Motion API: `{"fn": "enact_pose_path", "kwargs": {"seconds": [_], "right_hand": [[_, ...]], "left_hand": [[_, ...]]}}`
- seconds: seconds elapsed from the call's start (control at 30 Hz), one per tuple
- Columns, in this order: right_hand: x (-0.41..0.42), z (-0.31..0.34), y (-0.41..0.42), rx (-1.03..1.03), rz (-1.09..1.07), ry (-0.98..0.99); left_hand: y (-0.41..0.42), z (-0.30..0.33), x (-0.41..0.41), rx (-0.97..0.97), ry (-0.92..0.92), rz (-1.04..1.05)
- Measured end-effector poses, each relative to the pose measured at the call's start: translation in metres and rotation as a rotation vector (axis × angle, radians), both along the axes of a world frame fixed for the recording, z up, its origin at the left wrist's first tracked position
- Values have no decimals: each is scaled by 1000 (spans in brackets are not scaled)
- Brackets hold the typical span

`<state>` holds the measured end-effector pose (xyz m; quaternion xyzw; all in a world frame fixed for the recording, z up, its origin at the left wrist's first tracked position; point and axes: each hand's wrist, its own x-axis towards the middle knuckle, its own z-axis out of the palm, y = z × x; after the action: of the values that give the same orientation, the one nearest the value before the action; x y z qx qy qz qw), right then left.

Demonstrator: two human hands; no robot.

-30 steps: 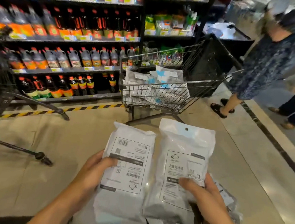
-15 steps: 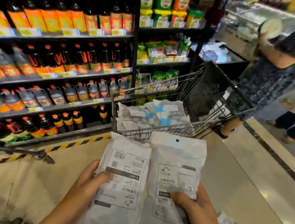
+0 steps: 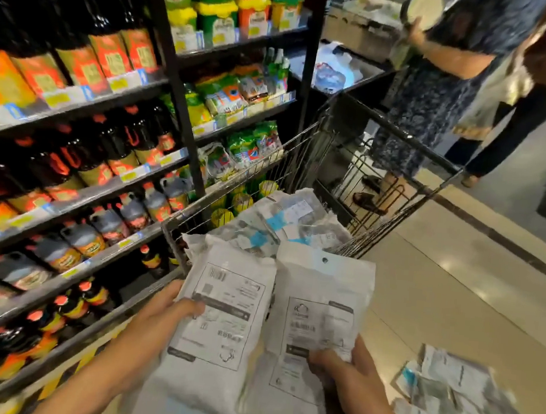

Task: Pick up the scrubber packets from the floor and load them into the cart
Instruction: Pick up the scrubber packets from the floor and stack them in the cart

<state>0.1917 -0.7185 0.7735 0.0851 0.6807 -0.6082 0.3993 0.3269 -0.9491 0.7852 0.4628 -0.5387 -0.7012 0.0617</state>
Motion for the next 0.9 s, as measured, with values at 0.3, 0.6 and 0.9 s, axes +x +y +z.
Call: {"fn": "enact_pose_path", "kwargs": {"seconds": [0.3, 0.6, 0.9], "right_hand": [[-52, -38, -98, 5, -107, -63], [-77, -58, -172, 60, -202, -141], [-65, -113, -259, 145, -388, -182]], "left_hand": [[-108, -17, -92, -49, -55, -194], [-197, -28, -146, -166, -115, -315], [-291, -111, -202, -189, -234, -437]]}}
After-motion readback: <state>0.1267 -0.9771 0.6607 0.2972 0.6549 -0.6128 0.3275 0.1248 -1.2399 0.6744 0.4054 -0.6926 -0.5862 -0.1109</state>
